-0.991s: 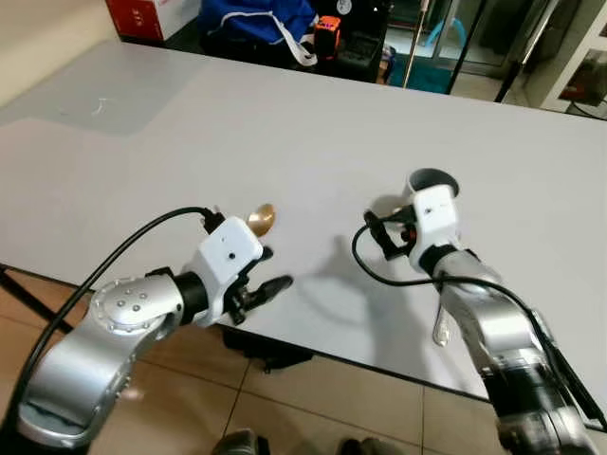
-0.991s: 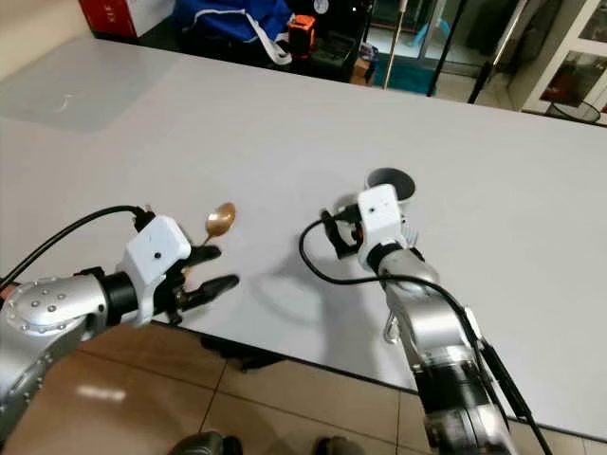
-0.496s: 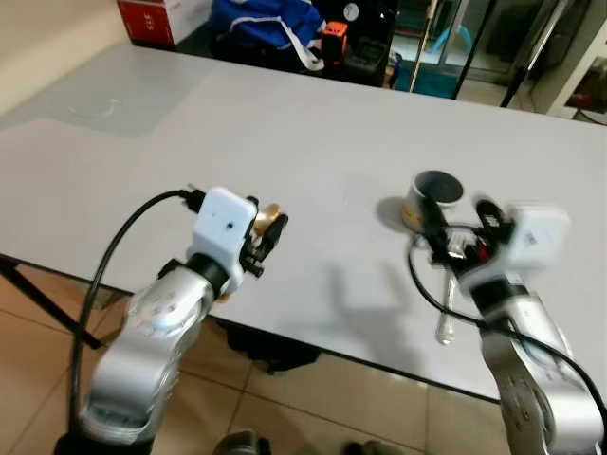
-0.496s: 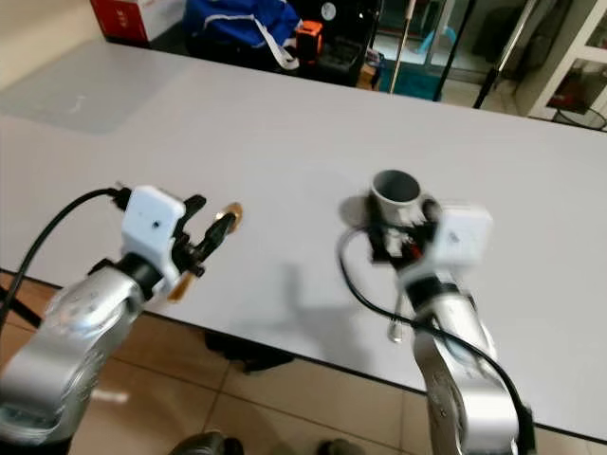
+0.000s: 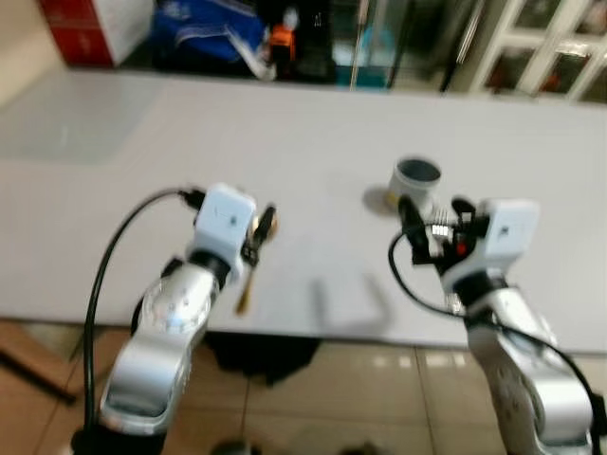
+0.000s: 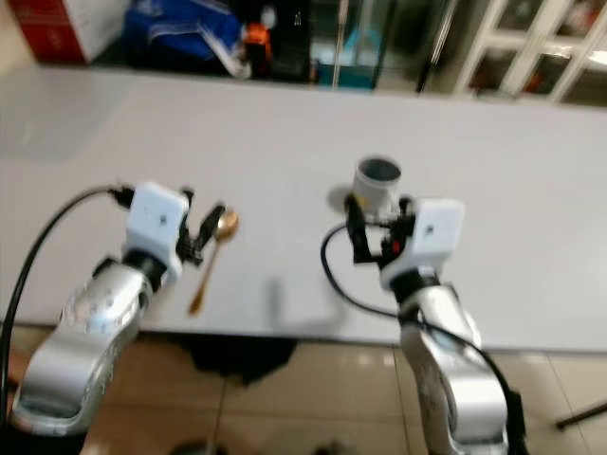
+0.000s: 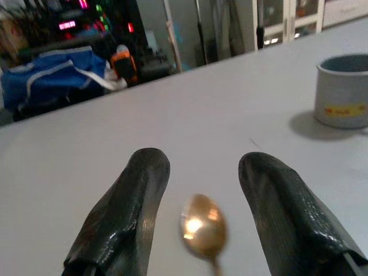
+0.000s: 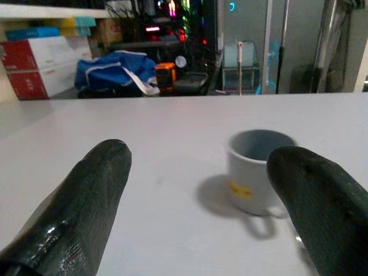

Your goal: Setting the table

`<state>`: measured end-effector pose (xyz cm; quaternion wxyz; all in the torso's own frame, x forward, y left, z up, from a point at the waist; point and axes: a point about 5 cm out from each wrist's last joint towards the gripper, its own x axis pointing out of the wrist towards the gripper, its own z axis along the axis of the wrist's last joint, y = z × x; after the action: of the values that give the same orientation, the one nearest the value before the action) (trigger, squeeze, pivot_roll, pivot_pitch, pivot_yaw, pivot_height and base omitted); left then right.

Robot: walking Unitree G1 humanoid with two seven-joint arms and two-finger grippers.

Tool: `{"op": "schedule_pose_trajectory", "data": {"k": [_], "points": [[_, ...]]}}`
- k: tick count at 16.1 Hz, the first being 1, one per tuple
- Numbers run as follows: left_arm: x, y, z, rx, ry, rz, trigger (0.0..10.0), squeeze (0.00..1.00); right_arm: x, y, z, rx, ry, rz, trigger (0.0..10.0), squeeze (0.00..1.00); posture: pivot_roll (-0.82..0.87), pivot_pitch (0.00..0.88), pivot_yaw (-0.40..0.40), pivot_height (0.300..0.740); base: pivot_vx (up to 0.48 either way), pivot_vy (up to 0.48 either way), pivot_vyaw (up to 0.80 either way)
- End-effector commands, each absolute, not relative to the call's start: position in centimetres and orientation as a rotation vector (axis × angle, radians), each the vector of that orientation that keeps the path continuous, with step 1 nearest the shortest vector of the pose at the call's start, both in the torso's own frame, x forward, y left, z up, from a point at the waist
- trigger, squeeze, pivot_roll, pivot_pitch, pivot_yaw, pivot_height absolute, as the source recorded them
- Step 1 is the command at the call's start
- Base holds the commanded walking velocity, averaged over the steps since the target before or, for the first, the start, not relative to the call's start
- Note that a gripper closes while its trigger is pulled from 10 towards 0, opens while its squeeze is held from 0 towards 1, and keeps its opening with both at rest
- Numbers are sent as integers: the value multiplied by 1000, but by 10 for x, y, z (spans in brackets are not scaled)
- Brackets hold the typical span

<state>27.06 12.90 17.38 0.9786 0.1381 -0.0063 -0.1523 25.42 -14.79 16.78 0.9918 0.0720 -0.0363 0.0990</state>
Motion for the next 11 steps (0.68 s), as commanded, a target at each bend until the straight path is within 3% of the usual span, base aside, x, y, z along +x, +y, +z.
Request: {"op": "schedule_pose_trajectory", "data": {"k": [1,6,11], "points": [[271,137,174,302,-12,-265,10000,0,257,-137,160,128,-26,246,10000,0,50,64,-41,740,0,480,0],[275,140,173,283,-2,-230,10000,0,261,-134,158,187,0,232,10000,0,48,55,-41,740,0,480,0],[275,131,174,264,-6,-247,10000,0,263,-138,151,96,26,232,10000,0,53,53,-41,740,0,480,0]]}}
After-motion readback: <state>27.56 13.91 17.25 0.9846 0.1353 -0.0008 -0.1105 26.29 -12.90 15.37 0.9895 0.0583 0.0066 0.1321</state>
